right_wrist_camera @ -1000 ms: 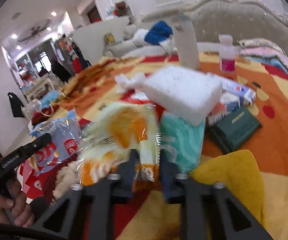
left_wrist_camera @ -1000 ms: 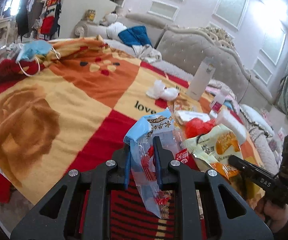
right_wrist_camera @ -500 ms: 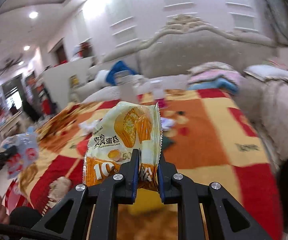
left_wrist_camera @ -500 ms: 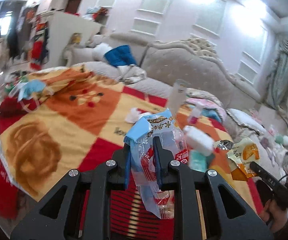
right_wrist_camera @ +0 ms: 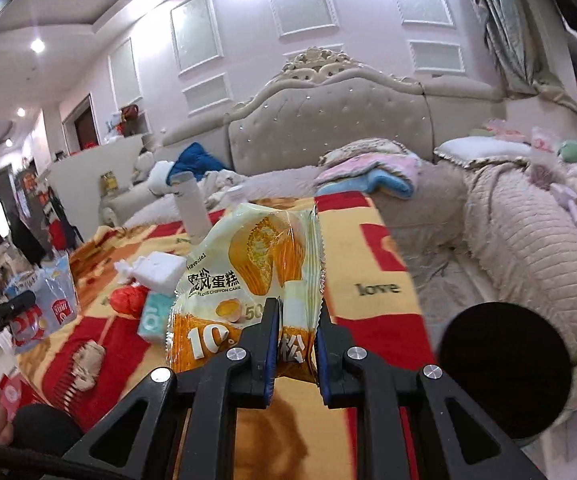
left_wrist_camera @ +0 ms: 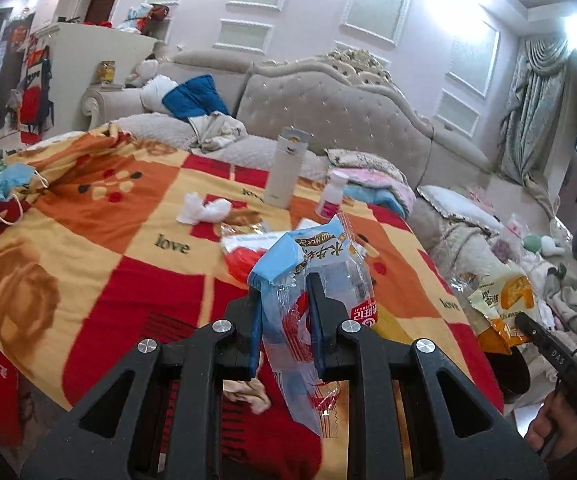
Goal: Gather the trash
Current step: 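Carry both items to the black bin and open the right tool over it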
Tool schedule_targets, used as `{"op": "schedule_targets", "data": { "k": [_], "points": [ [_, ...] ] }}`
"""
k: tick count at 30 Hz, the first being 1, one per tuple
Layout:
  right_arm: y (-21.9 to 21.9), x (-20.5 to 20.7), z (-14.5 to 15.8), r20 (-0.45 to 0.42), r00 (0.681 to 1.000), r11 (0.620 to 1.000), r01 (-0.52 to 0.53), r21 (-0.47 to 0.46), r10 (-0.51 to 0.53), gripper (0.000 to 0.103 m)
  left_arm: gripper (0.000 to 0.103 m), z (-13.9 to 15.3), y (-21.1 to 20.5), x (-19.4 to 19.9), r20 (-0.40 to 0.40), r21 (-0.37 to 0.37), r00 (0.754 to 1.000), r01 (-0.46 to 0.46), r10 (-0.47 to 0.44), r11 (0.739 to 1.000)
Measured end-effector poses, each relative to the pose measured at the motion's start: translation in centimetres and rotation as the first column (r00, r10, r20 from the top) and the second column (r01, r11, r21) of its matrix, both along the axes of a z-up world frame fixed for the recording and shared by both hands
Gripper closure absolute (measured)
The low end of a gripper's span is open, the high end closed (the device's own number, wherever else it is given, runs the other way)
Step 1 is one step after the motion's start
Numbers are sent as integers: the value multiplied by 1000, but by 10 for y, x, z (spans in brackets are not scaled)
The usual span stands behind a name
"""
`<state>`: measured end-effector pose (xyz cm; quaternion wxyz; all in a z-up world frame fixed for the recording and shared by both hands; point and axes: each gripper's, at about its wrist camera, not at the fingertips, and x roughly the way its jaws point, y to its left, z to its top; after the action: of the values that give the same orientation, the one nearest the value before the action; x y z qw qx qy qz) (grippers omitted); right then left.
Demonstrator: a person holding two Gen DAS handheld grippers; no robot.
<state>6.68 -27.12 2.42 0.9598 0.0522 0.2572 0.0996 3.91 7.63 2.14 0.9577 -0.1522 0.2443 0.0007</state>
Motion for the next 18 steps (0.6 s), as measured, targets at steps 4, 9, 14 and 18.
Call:
{"op": "schedule_targets", "data": {
  "k": [4, 9, 14, 18],
  "points": [
    [-13, -9, 2, -16, 1000, 999, 23, -49, -24, 88, 86, 2, -16, 2, -47, -13, 999, 24, -25, 1000],
    [-34, -19, 14, -6, 998, 998, 61, -27, -61, 88, 86, 6, -35, 5, -43, 28, 999, 29, -28, 999],
    [-58, -26, 8, -12, 994, 993, 104, -55, -105, 88, 86, 6, -54, 16, -64, 52, 997, 54, -51, 997],
    [-93, -26, 0, -34, 982, 981, 185, -61, -188, 88, 86, 7, -75, 28, -71, 84, 995, 81, -75, 993]
  ]
}}
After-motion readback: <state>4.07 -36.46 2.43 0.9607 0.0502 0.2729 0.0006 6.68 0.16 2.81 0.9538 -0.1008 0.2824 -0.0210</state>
